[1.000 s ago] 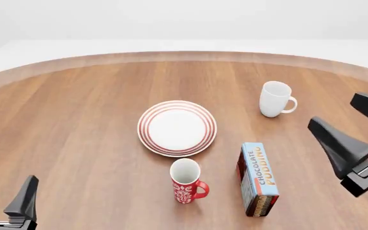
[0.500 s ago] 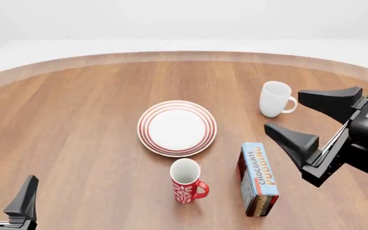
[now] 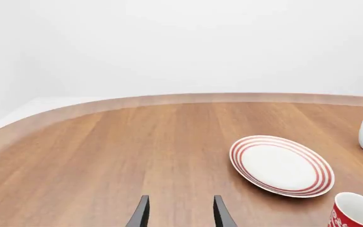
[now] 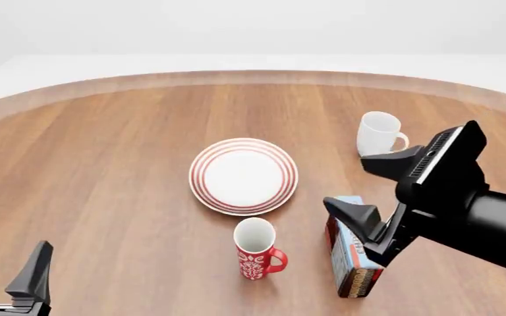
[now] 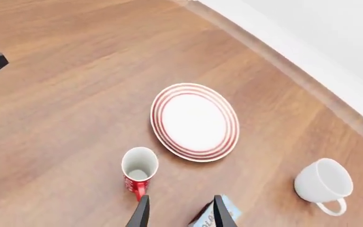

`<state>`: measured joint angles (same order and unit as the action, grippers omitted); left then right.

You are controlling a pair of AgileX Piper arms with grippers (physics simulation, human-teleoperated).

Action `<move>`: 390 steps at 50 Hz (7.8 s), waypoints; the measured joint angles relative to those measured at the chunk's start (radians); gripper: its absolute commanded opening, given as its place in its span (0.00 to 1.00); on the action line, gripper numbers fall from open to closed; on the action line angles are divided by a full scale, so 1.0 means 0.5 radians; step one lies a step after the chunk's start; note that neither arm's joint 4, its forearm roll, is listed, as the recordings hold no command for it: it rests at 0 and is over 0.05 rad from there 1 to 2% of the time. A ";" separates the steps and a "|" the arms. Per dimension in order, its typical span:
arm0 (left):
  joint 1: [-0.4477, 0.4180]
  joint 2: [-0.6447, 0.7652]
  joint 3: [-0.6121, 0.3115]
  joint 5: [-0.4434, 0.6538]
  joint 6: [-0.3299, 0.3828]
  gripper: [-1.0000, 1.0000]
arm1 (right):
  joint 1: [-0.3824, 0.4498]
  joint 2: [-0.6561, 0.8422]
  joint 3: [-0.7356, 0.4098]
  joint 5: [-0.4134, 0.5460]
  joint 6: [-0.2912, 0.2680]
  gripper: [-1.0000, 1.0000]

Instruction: Pick up the red mug and put it on the plate

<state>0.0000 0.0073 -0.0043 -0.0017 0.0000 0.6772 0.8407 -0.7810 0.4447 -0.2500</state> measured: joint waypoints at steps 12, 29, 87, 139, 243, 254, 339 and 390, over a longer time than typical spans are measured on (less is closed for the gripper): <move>0.000 0.000 0.000 0.000 0.000 1.00 | 0.038 0.098 0.093 -0.049 0.026 1.00; 0.000 0.000 0.000 0.000 0.000 1.00 | 0.074 0.292 0.144 -0.165 0.057 1.00; 0.000 0.000 0.000 0.000 0.000 1.00 | 0.228 0.686 0.375 -0.628 0.241 1.00; 0.000 0.000 0.000 0.000 0.000 1.00 | 0.234 1.077 0.461 -0.968 0.337 1.00; 0.000 0.000 0.000 0.000 0.000 1.00 | 0.181 0.699 0.487 -0.835 0.222 0.00; 0.000 0.000 0.000 0.000 0.000 1.00 | 0.125 0.668 0.379 -0.768 0.154 0.00; 0.000 0.000 0.000 0.000 0.000 1.00 | -0.203 1.584 -0.530 -1.026 -0.060 0.00; 0.000 0.000 0.000 0.000 0.000 1.00 | -0.237 1.972 -0.719 -1.108 0.187 0.00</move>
<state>0.0000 0.0073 -0.0043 -0.0017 0.0000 0.5587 1.8268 -1.1404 -0.1091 -0.1563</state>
